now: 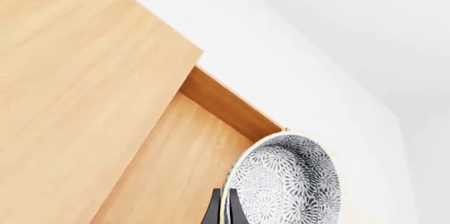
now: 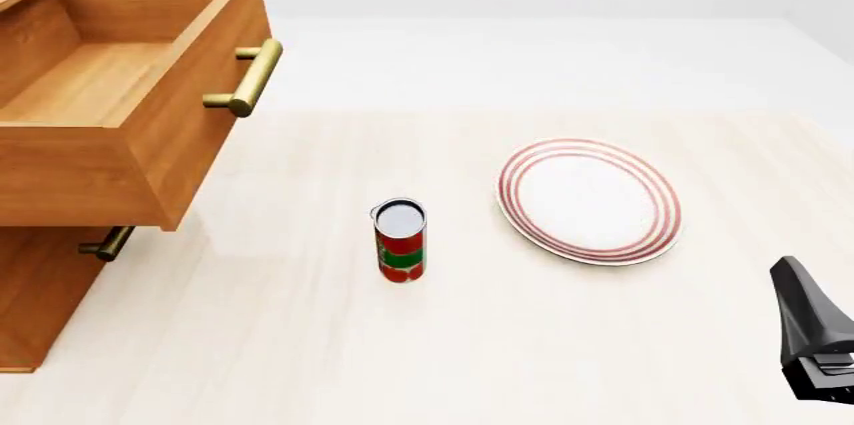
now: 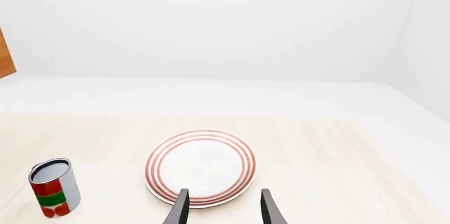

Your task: Put the bowl in the top drawer of the cabinet.

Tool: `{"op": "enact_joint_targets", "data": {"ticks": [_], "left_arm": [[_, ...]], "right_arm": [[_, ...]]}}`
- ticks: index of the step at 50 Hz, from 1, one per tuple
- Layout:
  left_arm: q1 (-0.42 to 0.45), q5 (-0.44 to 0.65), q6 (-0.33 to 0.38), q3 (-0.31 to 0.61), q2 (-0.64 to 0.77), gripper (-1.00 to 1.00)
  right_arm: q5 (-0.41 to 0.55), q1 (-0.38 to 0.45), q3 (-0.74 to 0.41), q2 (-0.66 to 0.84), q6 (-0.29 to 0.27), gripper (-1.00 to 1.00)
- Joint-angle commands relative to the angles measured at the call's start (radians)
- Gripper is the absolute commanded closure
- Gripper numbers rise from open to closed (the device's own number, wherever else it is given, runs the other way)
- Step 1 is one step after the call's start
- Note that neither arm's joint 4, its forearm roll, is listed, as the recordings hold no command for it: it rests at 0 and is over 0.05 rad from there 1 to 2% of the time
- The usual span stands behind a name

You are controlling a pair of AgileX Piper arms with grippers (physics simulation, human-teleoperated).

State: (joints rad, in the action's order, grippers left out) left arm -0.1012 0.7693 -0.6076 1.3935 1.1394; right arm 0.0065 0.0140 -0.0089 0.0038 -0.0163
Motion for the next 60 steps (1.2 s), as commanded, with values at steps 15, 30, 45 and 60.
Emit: {"op": "enact_joint_targets", "data": {"ticks": [15, 30, 45, 60], "left_arm": [[-0.045, -0.052, 0.02, -0.058, 0.032, 1.0], [-0.05, -0.068, 0.036, -0.068, 0.057, 1.0], [-0.058, -0.081, 0.049, -0.09, 0.069, 1.0], [-0.065, -0.091, 0.051, -0.103, 0.078, 1.0]], "right_arm": [[0.0, 0.0, 0.0, 0.0, 0.0, -1.0], [0.0, 0.0, 0.0, 0.0, 0.0, -1.0], [0.0, 0.0, 0.0, 0.0, 0.0, -1.0], [0.0, 0.0, 0.0, 0.0, 0.0, -1.0]]}}
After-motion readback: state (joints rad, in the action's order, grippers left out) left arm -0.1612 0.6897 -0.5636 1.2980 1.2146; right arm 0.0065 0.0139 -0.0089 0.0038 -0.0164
